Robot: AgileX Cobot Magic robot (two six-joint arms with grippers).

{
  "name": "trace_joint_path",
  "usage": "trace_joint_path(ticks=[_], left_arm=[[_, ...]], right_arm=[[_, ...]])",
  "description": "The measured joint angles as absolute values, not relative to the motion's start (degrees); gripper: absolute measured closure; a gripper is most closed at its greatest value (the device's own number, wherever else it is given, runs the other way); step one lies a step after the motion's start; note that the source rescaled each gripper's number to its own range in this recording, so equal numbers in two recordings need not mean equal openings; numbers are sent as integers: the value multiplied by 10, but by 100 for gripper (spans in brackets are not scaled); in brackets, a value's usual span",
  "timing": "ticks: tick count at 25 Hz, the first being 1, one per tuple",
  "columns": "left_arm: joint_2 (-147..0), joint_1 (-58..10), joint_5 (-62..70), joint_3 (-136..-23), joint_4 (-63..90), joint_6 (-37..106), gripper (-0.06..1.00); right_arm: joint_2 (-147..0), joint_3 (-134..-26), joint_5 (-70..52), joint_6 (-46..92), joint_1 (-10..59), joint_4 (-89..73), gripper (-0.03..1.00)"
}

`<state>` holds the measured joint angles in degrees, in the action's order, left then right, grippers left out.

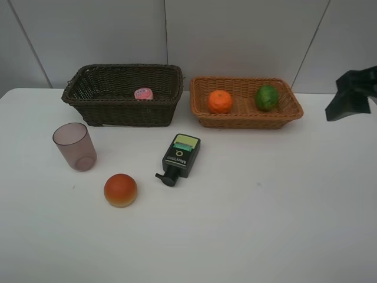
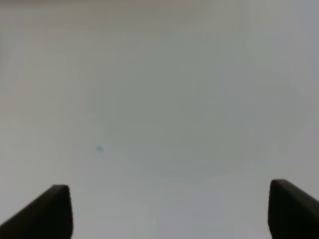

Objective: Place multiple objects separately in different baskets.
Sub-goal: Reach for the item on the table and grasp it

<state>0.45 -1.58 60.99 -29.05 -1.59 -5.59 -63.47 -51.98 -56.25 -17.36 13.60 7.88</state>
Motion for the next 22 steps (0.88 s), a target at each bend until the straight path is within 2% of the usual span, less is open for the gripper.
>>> trace_joint_path(ticks=[8, 22], left_arm=[[5, -16, 610, -290, -16, -56, -6], [5, -16, 610, -290, -16, -56, -6]], right_arm=[[-376, -471, -610, -89, 146, 50, 30], [-79, -329, -589, -83, 146, 21, 30]])
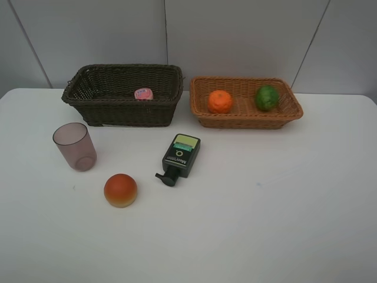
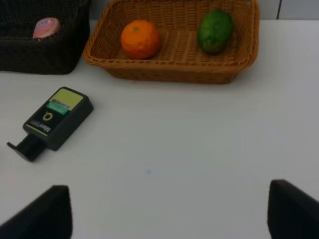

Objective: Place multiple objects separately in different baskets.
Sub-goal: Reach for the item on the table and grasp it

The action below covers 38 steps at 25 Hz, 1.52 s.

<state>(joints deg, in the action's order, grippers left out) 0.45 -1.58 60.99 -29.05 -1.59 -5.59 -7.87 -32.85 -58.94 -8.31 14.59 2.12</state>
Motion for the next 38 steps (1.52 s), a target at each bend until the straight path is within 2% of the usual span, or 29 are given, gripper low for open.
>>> trace_joint_path(ticks=[12, 21, 24, 38], left_arm=[[5, -16, 610, -290, -16, -56, -6], [5, -16, 610, -290, -16, -56, -6], [5, -16, 610, -290, -16, -56, -6], [5, -16, 610, -290, -16, -56, -6]], right_arm=[[-8, -299, -606, -59, 137, 51, 30], [2, -299, -606, -51, -12, 49, 30], [2, -299, -606, -49, -36, 47, 30], [2, -299, -606, -49, -43, 45, 30]])
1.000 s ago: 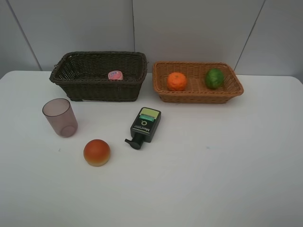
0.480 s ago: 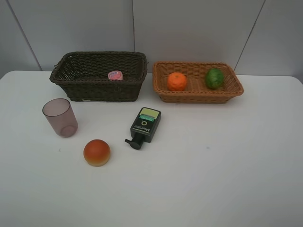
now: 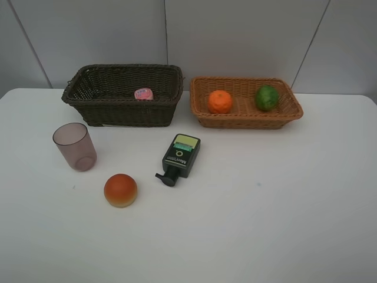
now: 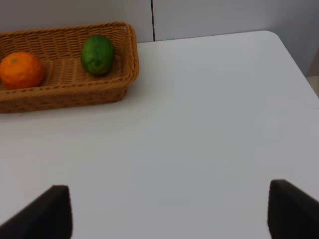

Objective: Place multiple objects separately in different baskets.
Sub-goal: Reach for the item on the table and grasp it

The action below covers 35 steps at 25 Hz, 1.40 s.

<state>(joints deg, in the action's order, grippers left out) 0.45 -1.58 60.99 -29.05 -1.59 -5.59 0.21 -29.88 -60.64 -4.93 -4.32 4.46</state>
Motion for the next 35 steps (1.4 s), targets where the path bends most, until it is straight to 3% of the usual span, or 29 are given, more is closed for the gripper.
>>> trace_joint_path(ticks=[35], left_arm=[[-20, -16, 607, -290, -16, -55, -6]], right_arm=[[2, -299, -606, -49, -43, 43, 30]])
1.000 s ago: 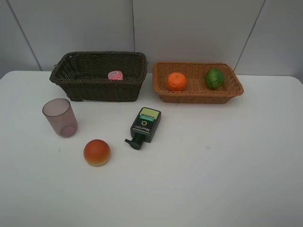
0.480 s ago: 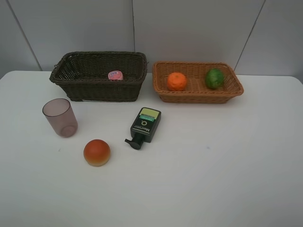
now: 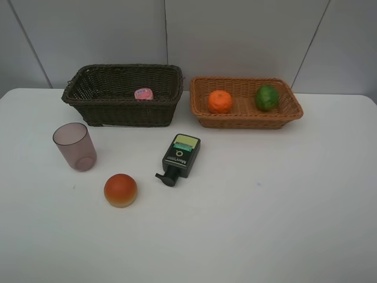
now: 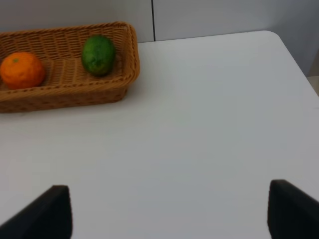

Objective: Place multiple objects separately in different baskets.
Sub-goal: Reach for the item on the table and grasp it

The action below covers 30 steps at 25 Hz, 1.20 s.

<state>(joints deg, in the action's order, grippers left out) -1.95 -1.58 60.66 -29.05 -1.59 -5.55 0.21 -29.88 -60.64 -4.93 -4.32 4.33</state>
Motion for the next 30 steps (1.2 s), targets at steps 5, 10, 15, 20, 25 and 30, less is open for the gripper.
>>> trace_joint_path(ticks=[5, 10, 15, 20, 25, 30], left_arm=[[-134, -16, 567, -313, -16, -47, -6], [-294, -17, 507, -358, -16, -17, -6], [-469, -18, 490, -423, -16, 0, -6], [-622, -61, 487, -490, -16, 6, -6], [-759, -131, 478, -554, -28, 6, -6], [-872, -185, 472, -596, -58, 6, -6]], right_arm=[[2, -299, -606, -49, -43, 43, 30], [2, -299, -606, -49, -43, 43, 30], [2, -299, -606, -49, -43, 43, 30], [2, -299, -606, -49, -43, 44, 30], [2, -299, -606, -49, -43, 44, 30], [2, -299, -606, -49, -43, 44, 30]])
